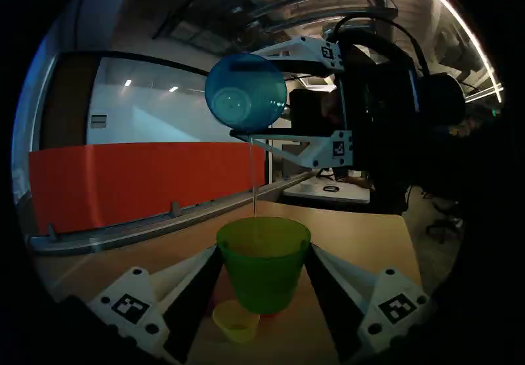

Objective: Pour water

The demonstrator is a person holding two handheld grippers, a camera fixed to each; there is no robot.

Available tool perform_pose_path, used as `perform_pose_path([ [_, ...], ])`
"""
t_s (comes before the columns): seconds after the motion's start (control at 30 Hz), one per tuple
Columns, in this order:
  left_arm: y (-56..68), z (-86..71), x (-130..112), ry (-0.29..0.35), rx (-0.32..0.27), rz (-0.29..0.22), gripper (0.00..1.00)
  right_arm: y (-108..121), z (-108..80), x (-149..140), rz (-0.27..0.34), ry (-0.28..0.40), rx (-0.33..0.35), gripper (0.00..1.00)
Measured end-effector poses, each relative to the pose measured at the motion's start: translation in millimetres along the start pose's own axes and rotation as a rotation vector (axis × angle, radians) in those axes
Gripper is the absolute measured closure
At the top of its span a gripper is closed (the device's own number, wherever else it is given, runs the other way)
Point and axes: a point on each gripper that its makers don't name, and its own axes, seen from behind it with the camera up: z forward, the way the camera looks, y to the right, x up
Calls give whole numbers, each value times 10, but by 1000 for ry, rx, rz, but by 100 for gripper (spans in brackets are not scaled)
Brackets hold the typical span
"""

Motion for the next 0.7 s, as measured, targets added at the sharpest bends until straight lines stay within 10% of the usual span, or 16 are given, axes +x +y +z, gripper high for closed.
perform_pose_path([
  [0.47, -1, 3, 21, 8, 2, -5, 15, 13, -21, 34, 2, 4, 0, 13],
  [0.7, 10, -7, 28, 7, 2, -4, 15, 15, -67, 7, 140, 10, -4, 13],
])
